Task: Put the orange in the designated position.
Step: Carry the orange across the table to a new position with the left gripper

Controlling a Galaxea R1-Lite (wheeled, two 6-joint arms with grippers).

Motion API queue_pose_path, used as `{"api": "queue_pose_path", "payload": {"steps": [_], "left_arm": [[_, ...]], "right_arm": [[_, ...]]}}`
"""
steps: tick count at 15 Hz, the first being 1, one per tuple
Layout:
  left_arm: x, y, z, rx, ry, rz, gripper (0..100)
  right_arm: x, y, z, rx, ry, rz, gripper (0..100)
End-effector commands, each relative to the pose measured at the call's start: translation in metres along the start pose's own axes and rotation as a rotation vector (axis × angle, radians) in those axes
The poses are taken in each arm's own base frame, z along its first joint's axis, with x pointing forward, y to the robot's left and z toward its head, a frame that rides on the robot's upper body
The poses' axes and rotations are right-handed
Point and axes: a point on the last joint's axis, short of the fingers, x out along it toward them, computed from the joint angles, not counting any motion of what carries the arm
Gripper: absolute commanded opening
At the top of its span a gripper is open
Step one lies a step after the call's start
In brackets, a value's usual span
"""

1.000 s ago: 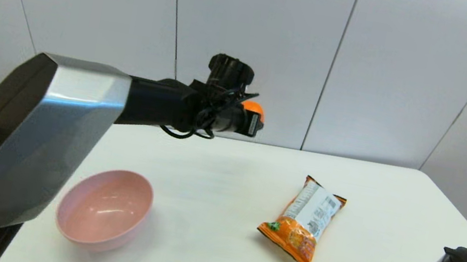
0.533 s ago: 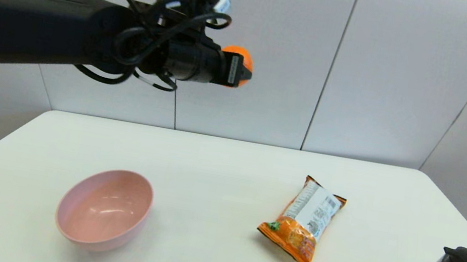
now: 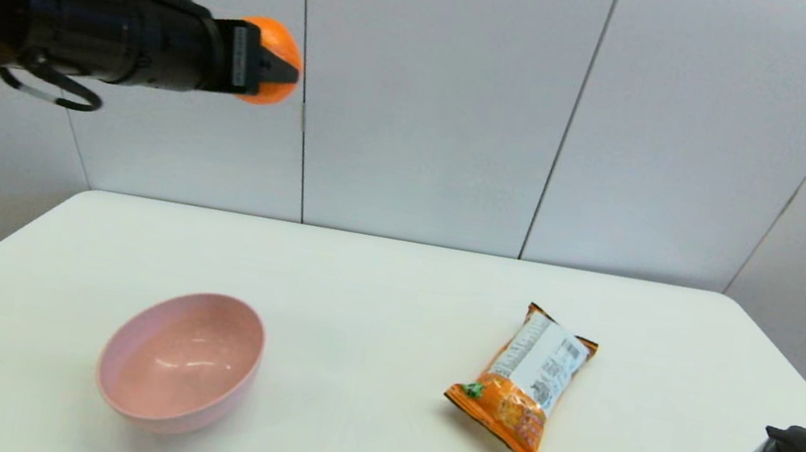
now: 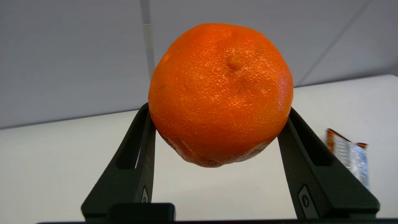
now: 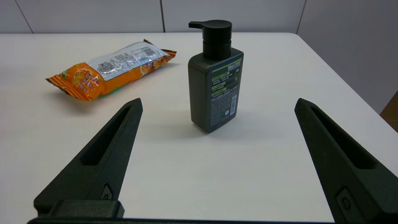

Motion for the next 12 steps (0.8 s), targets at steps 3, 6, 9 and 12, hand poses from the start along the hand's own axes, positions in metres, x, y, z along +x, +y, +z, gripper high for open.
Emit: {"api": "queue_pose_path", "payload": {"steps": [3,6,9,12], "left_arm": [[-0.085,0.071,-0.020,-0.076,-0.053,0.291,0],[-0.104,0.087,-0.052,-0.110,0.006,0.394,0],[-0.118,0.086,-0.073,-0.118,0.033,0.409,0],[-0.128,0.081,-0.092,-0.108,0.065,0.387,0]], "right_arm": [[0.000,0.000,0.000,0.000,0.002,0.000,100],[0.000,0.000,0.000,0.000,0.002,0.000,100],[0.000,0.000,0.000,0.000,0.002,-0.002,100],[0.000,0.000,0.000,0.000,0.002,0.000,100]]}}
